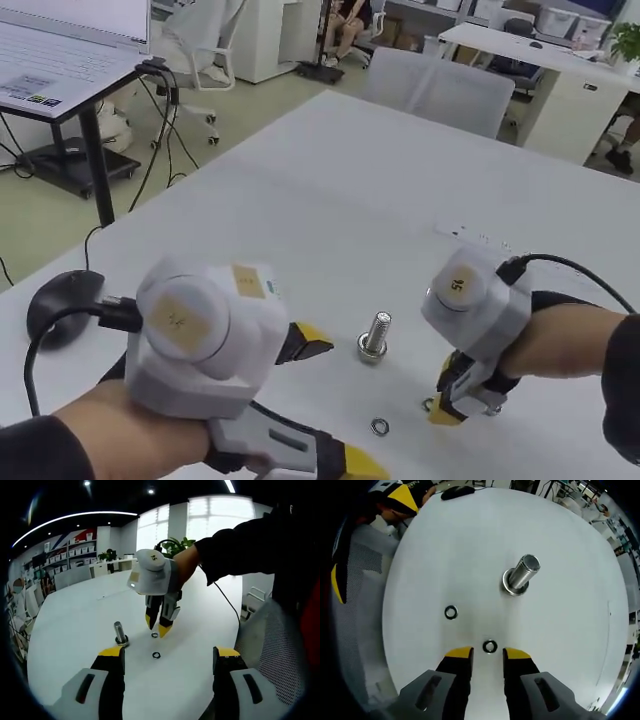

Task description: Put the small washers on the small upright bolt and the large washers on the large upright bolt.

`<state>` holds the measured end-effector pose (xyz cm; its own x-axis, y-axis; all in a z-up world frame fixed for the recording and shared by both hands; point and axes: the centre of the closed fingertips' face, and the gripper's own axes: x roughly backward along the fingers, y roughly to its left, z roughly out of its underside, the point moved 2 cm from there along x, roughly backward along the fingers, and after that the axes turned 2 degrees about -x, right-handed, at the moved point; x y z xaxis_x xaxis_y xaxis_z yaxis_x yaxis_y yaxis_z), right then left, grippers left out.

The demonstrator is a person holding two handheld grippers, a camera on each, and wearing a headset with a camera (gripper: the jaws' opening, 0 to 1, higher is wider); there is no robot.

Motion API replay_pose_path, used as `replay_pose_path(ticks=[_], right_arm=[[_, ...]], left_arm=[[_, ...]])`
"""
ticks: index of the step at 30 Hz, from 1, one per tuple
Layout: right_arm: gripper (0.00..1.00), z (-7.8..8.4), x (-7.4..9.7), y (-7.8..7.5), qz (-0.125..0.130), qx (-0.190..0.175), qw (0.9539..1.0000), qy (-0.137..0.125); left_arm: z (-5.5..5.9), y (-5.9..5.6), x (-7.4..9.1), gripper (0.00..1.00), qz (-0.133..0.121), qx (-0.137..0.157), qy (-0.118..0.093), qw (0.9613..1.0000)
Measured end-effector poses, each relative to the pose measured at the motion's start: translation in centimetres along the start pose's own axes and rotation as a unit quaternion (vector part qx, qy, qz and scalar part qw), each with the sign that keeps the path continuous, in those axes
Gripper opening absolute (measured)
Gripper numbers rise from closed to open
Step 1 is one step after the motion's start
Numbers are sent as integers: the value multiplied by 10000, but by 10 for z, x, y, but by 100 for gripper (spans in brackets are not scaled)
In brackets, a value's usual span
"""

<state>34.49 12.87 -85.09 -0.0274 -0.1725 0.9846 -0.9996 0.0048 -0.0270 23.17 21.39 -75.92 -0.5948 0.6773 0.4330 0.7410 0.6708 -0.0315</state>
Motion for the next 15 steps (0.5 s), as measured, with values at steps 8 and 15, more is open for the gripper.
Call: replay_pose_path(ticks=[8, 15], right_arm=[[23, -1, -3, -3, -21, -13, 10000, -18], [22, 1, -6, -5, -37, -22, 10000, 5]], left_arm=[[0, 1, -1, 71, 0, 13, 0, 10000], [1, 1, -1, 71, -2, 19, 3, 10000]])
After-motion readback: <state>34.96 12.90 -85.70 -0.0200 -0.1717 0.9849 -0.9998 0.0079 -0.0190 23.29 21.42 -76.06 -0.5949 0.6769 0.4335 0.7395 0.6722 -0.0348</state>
